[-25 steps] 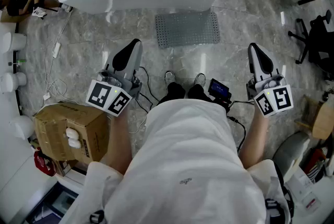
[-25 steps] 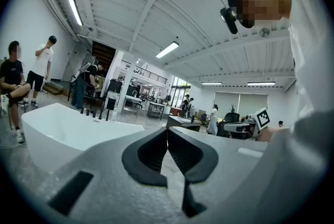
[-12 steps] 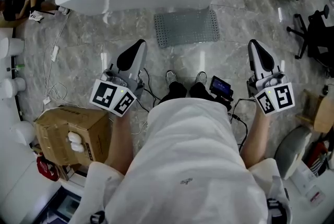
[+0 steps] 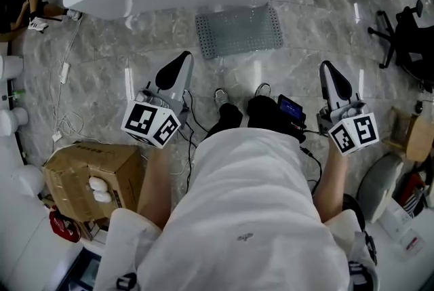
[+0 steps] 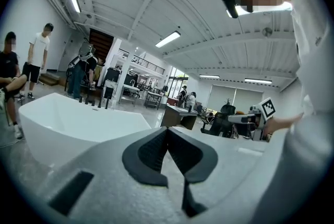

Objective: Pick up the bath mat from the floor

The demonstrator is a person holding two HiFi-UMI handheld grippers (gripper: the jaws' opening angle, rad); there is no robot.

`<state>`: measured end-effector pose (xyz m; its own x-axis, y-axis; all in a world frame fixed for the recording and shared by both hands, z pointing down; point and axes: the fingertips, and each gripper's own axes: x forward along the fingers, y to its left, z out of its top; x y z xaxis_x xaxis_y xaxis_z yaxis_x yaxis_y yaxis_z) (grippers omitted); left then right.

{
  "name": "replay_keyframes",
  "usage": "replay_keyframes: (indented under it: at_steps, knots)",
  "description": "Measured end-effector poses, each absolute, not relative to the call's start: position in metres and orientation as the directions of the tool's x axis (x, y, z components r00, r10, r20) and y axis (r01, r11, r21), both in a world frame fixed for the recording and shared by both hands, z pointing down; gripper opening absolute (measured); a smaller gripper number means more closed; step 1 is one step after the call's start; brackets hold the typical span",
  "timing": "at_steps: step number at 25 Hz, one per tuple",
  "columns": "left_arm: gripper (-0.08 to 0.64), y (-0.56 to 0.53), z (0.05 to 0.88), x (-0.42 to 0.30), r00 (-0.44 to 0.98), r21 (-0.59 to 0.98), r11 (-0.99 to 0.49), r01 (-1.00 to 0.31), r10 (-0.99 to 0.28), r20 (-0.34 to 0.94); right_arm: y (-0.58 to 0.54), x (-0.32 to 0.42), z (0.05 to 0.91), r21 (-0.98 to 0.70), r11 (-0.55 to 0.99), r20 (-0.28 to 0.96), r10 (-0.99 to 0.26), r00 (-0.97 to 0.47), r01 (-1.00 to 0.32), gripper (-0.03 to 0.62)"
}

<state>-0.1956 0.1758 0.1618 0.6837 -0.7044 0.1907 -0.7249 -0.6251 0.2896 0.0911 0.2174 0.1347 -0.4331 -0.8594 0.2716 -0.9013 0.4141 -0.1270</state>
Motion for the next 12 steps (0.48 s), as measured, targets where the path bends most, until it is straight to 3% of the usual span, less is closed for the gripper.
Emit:
replay_keyframes:
  at_steps: [12]
  knots:
    - [0.012, 0.128, 0.169, -0.146, 0.661, 0.294, -0.597, -0.746, -0.719, 0.216, 0.153, 0.151, 0.154, -0.14, 0.408, 0.289, -0.855, -0.431, -0.902, 0.006]
